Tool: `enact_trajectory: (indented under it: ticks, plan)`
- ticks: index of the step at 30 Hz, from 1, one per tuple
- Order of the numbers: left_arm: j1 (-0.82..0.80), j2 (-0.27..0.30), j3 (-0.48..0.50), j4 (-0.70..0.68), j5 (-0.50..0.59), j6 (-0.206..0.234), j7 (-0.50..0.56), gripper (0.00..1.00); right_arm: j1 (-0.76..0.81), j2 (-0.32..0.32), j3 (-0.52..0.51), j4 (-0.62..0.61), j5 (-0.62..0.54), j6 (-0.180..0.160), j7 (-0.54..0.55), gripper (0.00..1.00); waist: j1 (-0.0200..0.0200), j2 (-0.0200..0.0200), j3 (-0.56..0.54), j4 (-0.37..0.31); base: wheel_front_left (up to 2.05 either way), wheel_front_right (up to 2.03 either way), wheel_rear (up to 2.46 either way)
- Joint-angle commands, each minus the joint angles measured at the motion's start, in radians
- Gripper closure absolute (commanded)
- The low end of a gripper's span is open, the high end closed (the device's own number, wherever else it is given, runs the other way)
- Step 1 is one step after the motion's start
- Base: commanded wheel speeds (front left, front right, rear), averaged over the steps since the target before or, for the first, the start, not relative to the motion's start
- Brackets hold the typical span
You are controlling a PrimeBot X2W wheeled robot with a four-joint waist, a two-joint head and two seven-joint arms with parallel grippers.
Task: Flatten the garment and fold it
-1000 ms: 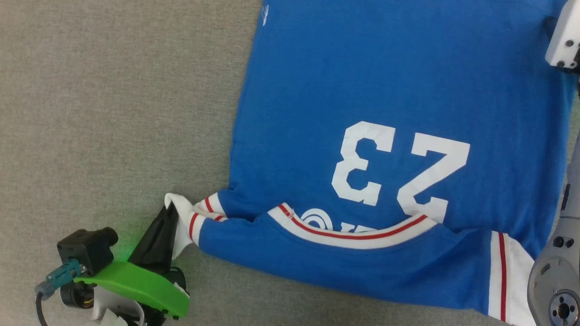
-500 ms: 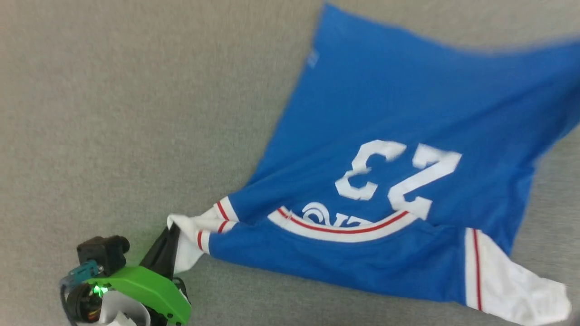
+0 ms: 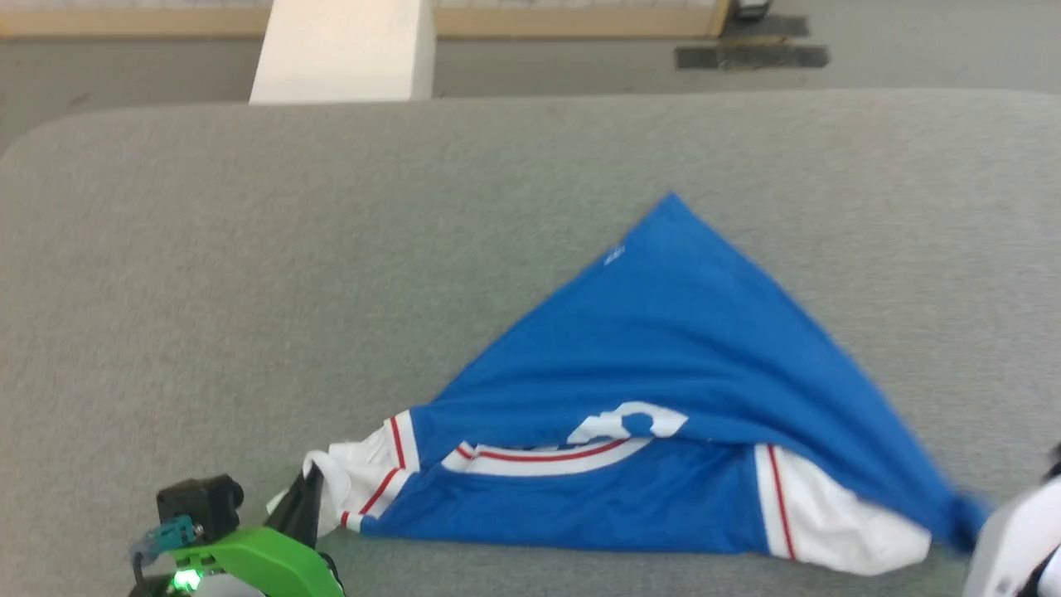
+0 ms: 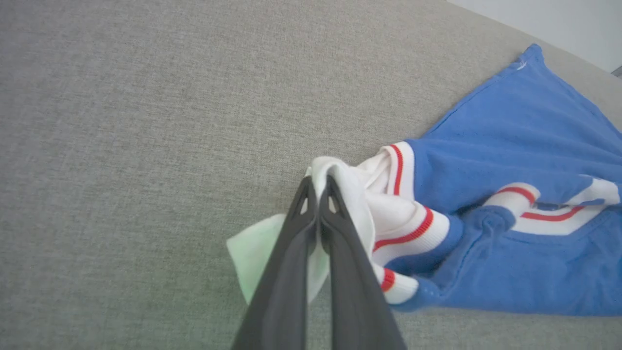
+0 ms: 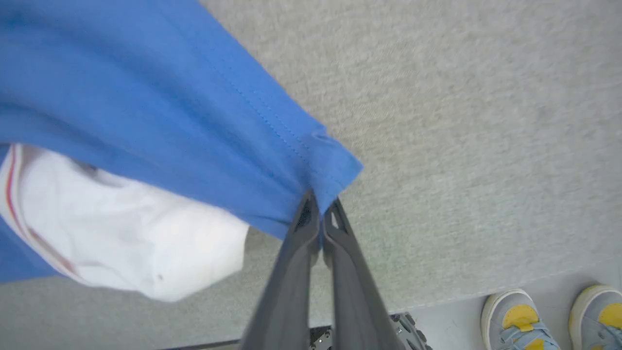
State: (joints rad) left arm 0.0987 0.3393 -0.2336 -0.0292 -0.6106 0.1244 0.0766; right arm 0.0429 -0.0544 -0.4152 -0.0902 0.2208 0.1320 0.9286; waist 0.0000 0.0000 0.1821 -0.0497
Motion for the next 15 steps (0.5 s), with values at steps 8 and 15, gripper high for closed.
enact_trajectory:
  ticks: [8, 15]
  plan:
    - [0.021, -0.02, -0.006, 0.028, -0.026, 0.006, -0.013, 1.0, 0.066, 0.004, 0.05, 0.135, 0.163, -0.001, -0.13, 0.0, 0.0, 0.0, -0.079, -0.052, 0.0, 0.0, 0.0]
    - [0.027, -0.022, -0.006, 0.034, -0.026, 0.011, -0.025, 1.0, -0.044, 0.004, 0.038, 0.019, 0.219, -0.001, -0.462, 0.0, 0.0, 0.0, -0.099, -0.056, 0.0, 0.0, 0.0]
